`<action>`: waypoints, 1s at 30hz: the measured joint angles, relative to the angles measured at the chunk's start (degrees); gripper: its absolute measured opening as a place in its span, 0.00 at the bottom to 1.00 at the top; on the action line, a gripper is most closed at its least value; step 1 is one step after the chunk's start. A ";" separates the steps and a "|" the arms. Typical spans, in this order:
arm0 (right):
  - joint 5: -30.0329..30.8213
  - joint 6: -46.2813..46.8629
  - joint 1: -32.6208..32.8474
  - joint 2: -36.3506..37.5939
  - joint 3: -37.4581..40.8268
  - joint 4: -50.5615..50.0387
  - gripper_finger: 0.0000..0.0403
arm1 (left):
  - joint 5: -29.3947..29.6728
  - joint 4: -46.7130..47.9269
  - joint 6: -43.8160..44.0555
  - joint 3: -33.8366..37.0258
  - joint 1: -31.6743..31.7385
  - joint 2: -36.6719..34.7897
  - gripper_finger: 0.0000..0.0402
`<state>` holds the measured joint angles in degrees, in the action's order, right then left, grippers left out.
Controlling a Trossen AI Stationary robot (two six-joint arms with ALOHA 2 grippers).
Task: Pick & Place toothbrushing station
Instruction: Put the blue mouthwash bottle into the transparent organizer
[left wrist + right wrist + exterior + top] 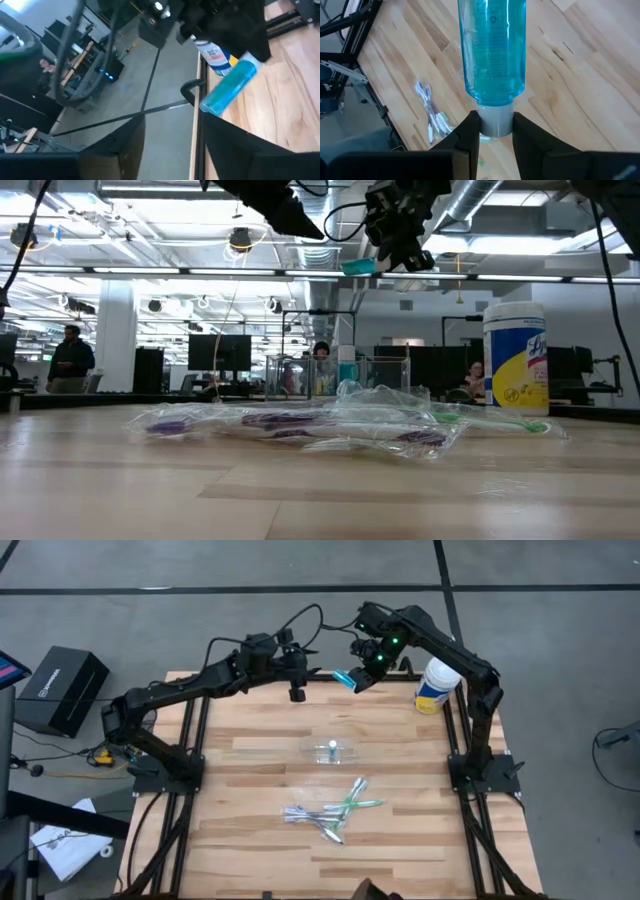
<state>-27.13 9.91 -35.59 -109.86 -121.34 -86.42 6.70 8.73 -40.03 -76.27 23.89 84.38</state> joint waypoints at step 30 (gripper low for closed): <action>-11.79 -0.46 0.73 -0.13 0.00 0.34 0.20 | 5.33 2.26 -18.03 -5.72 -6.45 5.62 0.47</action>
<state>-38.92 9.45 -34.85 -110.00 -121.34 -86.08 12.03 10.99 -58.06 -81.99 17.44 90.00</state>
